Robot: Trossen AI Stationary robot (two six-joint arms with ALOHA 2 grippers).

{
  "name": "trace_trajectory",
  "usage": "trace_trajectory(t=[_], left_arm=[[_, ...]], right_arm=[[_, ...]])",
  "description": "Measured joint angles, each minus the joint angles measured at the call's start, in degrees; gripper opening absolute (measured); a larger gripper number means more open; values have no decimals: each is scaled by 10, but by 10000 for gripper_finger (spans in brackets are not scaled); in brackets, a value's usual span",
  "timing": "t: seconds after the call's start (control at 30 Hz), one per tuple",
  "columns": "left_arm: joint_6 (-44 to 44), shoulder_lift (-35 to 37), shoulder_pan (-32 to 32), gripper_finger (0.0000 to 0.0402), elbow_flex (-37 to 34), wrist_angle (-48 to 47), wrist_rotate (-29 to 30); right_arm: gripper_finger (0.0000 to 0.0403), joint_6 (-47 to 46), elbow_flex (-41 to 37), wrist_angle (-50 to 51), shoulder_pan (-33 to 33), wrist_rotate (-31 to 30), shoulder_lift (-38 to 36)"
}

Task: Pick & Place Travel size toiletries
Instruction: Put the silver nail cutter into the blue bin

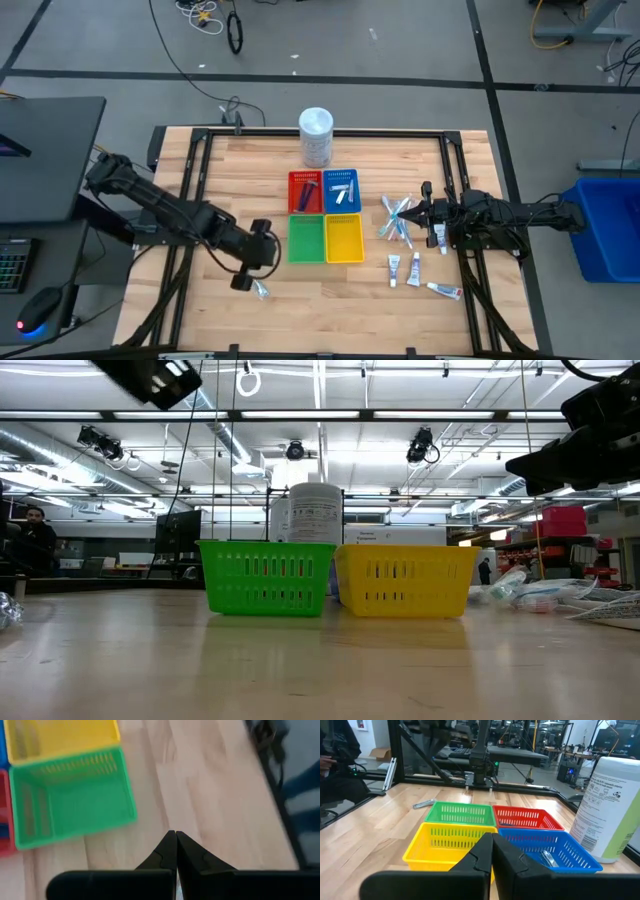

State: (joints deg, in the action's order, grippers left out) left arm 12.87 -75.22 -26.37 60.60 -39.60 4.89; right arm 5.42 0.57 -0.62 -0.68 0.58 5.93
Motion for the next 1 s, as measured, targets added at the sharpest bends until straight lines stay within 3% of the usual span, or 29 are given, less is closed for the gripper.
trace_trajectory(t=[0.3, 0.47, 0.63, 1.0], left_arm=[[20, 1, -55, 1, -54, -2, 24], [43, 1, -88, 24, -79, 14, 30], [41, 1, -115, 74, -102, 15, 35], [29, 1, -132, 225, -120, 13, 46]], right_arm=[[13, 0, 0, 0, 0, 0, 0], [13, 0, 0, 0, 0, 0, 0], [14, 0, 0, 0, 0, 0, 0], [13, 0, 0, 0, 0, 0, 0]])
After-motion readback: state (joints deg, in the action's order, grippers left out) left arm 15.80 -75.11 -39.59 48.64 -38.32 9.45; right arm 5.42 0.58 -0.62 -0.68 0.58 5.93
